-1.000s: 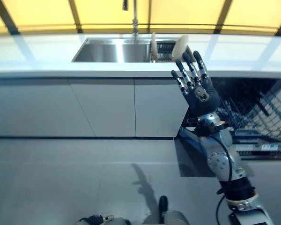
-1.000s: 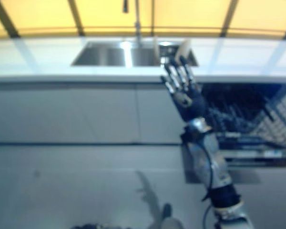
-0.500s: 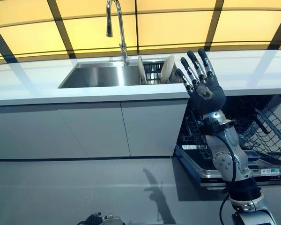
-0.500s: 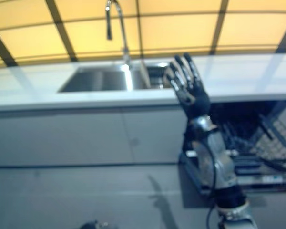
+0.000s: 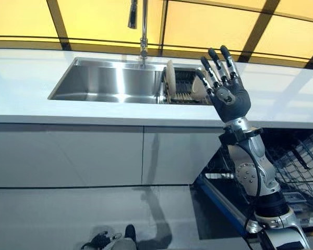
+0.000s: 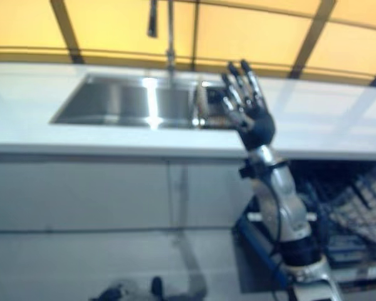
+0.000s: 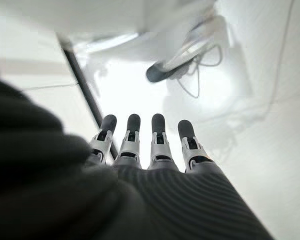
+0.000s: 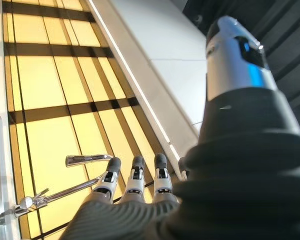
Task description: Take plates into dishwasher
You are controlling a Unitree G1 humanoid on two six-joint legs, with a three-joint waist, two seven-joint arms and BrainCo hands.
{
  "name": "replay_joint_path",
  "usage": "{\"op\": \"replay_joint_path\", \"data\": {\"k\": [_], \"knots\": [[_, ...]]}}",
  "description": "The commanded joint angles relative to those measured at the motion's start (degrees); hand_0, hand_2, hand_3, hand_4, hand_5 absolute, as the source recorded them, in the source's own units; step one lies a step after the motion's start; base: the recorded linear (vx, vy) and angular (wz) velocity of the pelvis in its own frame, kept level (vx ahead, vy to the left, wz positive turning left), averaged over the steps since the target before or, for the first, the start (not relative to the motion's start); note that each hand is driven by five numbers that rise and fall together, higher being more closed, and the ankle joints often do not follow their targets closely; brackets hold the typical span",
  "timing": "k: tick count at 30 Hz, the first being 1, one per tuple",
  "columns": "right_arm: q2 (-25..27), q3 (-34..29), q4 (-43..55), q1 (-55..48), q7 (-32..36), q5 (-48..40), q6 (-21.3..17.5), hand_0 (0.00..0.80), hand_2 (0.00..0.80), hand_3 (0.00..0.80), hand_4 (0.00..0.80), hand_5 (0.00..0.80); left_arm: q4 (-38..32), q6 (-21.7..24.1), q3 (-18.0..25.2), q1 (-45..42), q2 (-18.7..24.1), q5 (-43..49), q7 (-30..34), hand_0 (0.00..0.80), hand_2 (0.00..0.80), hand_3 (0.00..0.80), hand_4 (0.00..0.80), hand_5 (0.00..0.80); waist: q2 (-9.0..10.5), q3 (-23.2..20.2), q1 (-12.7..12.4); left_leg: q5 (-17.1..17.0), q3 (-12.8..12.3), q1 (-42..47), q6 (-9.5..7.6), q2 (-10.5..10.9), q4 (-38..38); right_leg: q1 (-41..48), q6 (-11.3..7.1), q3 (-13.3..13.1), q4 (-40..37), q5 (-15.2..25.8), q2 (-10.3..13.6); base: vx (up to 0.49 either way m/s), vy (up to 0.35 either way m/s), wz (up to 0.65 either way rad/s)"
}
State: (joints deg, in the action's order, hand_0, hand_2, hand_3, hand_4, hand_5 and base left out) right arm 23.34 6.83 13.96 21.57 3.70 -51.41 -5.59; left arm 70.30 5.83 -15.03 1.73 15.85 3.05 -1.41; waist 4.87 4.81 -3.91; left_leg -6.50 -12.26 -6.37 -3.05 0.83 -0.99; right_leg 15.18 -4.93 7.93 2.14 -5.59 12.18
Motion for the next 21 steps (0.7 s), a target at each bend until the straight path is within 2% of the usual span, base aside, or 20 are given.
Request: {"op": "replay_joint_path", "data": {"k": [1,4,6,8,10,12,14,15,17,19,21], "knots": [[0.7,-3.92,2.7,0.44,-0.14,0.85,-3.8,0.0,0.0,0.0,0.0,0.0,0.66,-0.93,-3.87,-0.45,-0.4,-0.2,-0.41,0.0,0.0,0.0,0.0,0.0,-0.23,-2.07,-1.03,0.57,2.37,-2.96,1.86,-0.84,0.82,-1.31,-3.11,0.16,9.21,12.89,3.78,0.28,0.353,0.12],[0.04,-5.11,3.75,-0.97,-1.87,2.57,-4.33,0.0,0.0,0.0,0.0,0.0,0.21,-2.67,-4.94,0.77,0.11,0.43,-0.11,0.0,0.0,0.0,0.0,0.0,-1.46,-2.31,-0.66,1.91,2.21,-0.69,0.11,0.57,1.21,-6.55,-2.99,1.21,22.8,18.97,7.22,0.304,0.377,0.2],[0.55,-5.16,3.84,-1.14,-2.69,2.79,-4.9,0.0,0.0,0.0,0.0,0.0,-0.22,-3.7,-5.38,0.85,0.72,0.92,-0.03,0.0,0.0,0.0,0.0,0.0,-2.27,-1.74,0.12,2.86,1.24,2.67,-0.49,1.22,2.87,-11.34,-2.96,2.04,28.55,18.82,8.03,0.268,0.3,0.16],[1.11,-4.98,3.2,-0.2,-3.7,2.96,-5.29,0.0,0.0,0.0,0.0,0.0,-0.46,-4.68,-5.75,1.04,1.17,0.66,0.05,0.0,0.0,0.0,0.0,0.0,-2.94,-1.34,0.9,3.05,1.1,5.66,-0.32,1.24,5.06,-14.1,-2.05,3.86,26.67,16.09,6.27,0.264,0.157,0.02],[2.11,-5.12,2.56,1.64,-4.86,2.6,-4.89,0.0,0.0,0.0,0.0,0.0,0.16,-4.94,-5.02,1.5,1.57,1.19,0.46,0.0,0.0,0.0,0.0,0.0,-3.32,-1.08,1.71,3.85,1.38,7.99,0.47,0.98,5.99,-15.72,-1.21,6.83,19.41,12.61,3.28,0.27,0.032,0.17],[2.78,-5.42,2.53,2.94,-5.71,2.32,-4.33,0.0,0.0,0.0,0.0,0.0,0.23,-5.48,-3.74,1.79,1.96,1.96,0.91,0.0,0.0,0.0,0.0,0.0,-3.11,-0.81,2.47,5.24,1.59,9.63,1.09,1.08,5.99,-17.93,-1.41,9.19,11.5,12.91,0.9,0.237,-0.028,0.08],[3.18,-5.44,2.41,3.41,-6.27,2.68,-4.24,0.0,0.0,0.0,0.0,0.0,0.35,-5.8,-2.96,1.77,2.19,2.51,1.49,0.0,0.0,0.0,0.0,0.0,-2.66,-0.7,3.33,6.58,1.91,10.76,1.6,1.41,5.99,-19.35,-2.06,8.81,5.18,13.41,-1.39,0.252,-0.042,-0.03],[3.6,-5.51,2.23,3.4,-6.55,3.01,-4.33,0.0,0.0,0.0,0.0,0.0,0.65,-5.52,-2.79,1.61,2.08,3.03,1.71,0.0,0.0,0.0,0.0,0.0,-2.21,-0.61,4.2,7.36,2.72,11.45,1.76,2.07,5.99,-20.83,-2.64,7.25,1.39,14.36,-3.08,0.275,-0.038,0.04],[4.23,-5.94,2.18,3.21,-7.08,3.59,-4.24,0.0,0.0,0.0,0.0,0.0,1.5,-4.55,-3.07,1.36,1.47,3.6,1.65,0.0,0.0,0.0,0.0,0.0,-2.26,-0.24,5.68,8.35,4.95,12.59,1.67,2.68,5.99,-23.57,-3.0,3.83,-1.76,16.24,-4.78,0.296,-0.03,0.12],[4.32,-6.53,2.21,2.72,-7.19,4.27,-3.97,0.0,0.0,0.0,0.0,0.0,2.22,-3.75,-3.34,1.07,0.94,4.27,1.69,0.0,0.0,0.0,0.0,0.0,-2.5,0.14,6.68,9.06,6.61,13.59,1.39,2.96,5.99,-25.67,-3.19,1.73,-3.22,17.44,-5.43,0.322,-0.052,0.42],[4.62,-7.35,2.41,2.36,-7.21,4.72,-3.39,0.0,0.0,0.0,0.0,0.0,2.56,-3.25,-3.41,0.49,0.67,5.19,1.83,0.0,0.0,0.0,0.0,0.0,-2.67,0.6,7.07,9.57,7.89,14.72,1.19,3.17,5.99,-26.73,-3.35,1.32,-5.29,18.3,-5.79,0.34,-0.1,0.35]]}}
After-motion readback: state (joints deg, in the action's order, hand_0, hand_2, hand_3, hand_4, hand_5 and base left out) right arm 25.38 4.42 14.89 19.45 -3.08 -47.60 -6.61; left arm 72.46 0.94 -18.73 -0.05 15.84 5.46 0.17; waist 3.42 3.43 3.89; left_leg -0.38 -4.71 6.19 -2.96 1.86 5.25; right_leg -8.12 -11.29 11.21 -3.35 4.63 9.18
